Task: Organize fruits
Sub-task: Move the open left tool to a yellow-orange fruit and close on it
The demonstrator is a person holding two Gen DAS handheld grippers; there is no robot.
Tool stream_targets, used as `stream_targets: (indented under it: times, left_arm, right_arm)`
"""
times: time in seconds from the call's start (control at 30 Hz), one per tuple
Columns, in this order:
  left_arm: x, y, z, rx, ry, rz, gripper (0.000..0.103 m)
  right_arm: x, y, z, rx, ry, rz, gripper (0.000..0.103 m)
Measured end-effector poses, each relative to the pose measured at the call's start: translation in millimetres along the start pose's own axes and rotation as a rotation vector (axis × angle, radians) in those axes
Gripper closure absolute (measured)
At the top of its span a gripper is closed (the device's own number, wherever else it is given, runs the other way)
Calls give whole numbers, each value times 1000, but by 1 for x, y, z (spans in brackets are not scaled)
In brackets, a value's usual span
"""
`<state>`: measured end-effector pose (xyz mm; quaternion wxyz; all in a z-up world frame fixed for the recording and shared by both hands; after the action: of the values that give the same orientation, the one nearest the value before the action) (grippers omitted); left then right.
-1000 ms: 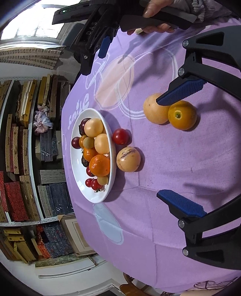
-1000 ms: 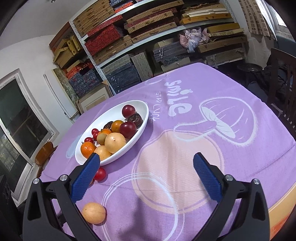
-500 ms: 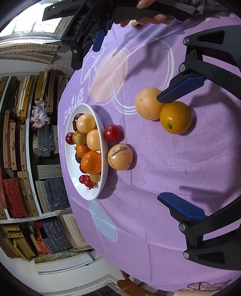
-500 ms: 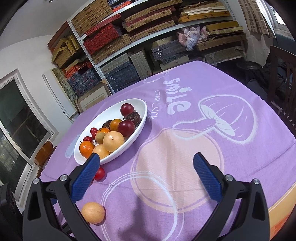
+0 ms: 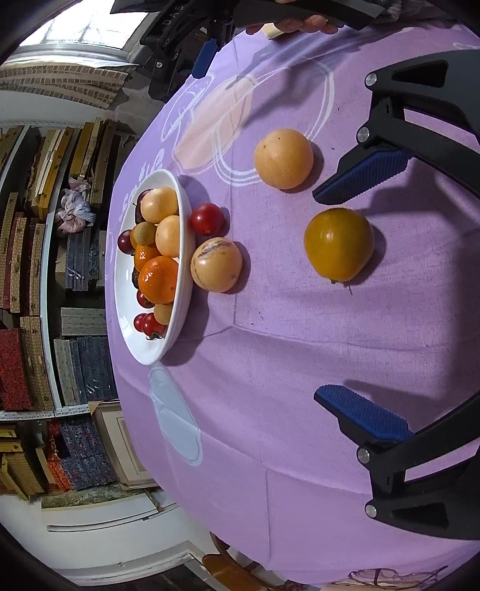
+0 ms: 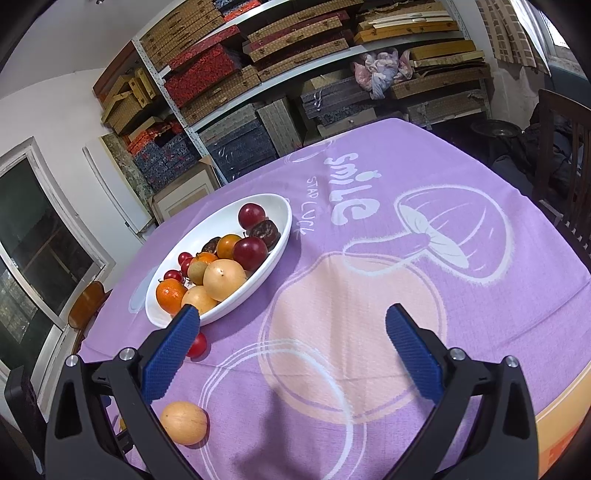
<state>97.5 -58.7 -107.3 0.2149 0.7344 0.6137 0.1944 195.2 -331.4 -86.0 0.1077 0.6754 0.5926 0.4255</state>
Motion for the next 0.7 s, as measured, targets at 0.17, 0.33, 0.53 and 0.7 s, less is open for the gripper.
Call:
stream_targets:
  times: [0.17,0.33,0.53,0.7]
  left_arm:
    - [-5,-6,-2,6,-25,26,5]
    - [-2,-14,-7,12,-52,27,5]
    - [4,-24,-15,4,-41,38,5]
    - [6,-21,-15,-2,-34,32,6]
  right_arm:
    - [-2,-2,2,3,-10,1,4]
    - [-3,-2,3,5,-7,3,4]
    - [0,-3,3,8,-6,-4,4]
    - [0,-3,3,10,-10,-5,4]
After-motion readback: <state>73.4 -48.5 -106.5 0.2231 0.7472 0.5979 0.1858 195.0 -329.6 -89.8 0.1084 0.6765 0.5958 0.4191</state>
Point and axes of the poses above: each gripper's, at about its wrist camera, not at the fingertips, and z roughly the way its jaws point, x to its left, y to its top, the point moved 9 cm from there along z, roughly the way its jaws point, and after that the axes turned 10 degrees about x, right-handed, at the moved point
